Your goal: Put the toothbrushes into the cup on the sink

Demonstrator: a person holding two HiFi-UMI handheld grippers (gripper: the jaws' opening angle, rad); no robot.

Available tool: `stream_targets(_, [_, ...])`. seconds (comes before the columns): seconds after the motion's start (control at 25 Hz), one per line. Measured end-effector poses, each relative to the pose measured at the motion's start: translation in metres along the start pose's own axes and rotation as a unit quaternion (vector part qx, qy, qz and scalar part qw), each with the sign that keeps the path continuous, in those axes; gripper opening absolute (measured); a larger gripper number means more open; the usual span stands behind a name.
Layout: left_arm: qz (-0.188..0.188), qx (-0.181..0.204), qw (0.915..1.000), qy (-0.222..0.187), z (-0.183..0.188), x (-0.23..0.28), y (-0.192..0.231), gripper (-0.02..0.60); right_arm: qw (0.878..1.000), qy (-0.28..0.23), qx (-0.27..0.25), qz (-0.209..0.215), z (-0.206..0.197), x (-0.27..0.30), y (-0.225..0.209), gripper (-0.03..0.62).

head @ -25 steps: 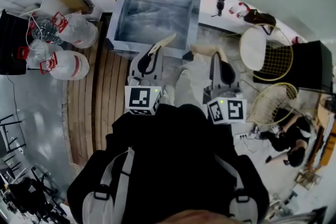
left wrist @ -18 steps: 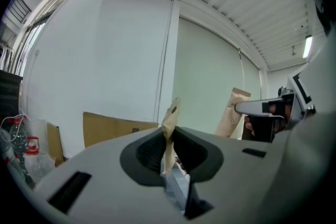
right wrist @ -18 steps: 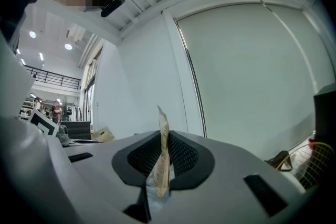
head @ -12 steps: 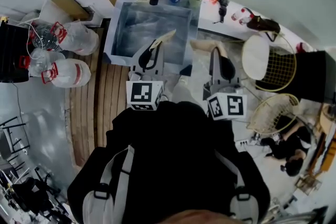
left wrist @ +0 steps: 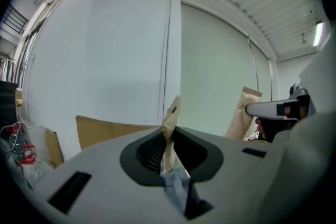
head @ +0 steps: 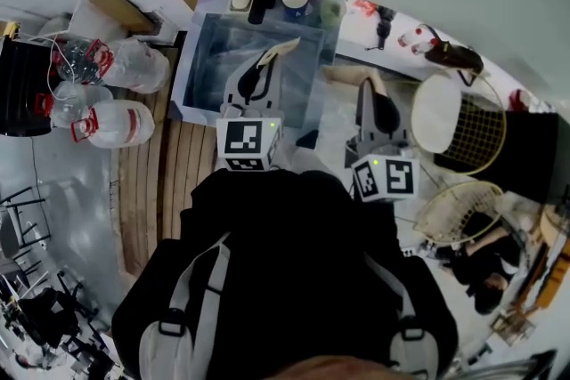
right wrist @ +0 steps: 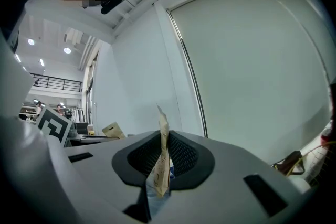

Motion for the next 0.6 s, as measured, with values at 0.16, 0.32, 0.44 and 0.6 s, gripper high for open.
stream_targets(0.16, [0.011, 0.002, 0.9999, 0.004, 0.006, 0.029, 0.004, 0.043, 1.0, 0.005, 0.005, 0.008, 0.0, 0.01, -0.013, 0.038])
stream_targets(0.32, [0.026, -0.001, 0.9996, 0.009, 0.008, 0.06, 0.011, 0.043, 1.0, 0.006, 0.012, 0.013, -0.005, 0.018, -0.029, 0.038])
stream_targets(0.44, [0.037, -0.005, 0.9992, 0.016, 0.006, 0.081, 0.016, 0.043, 1.0, 0.008, 0.016, 0.017, -0.009, 0.025, -0.038, 0.038])
stream_targets(0.6, [0.047, 0.001, 0.9984, 0.03, -0.001, 0.111, 0.019, 0.043, 1.0, 0.008, 0.019, 0.023, -0.011, 0.033, -0.048, 0.038])
Point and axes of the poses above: the fingertips, and each gripper's own axes: x forward along the fingers, y to its left, z out of its top, the point moved 1 cm from there along -x, backward along the fingers, and after that the axes turned 1 degree about -x, right-handed, at the moved point
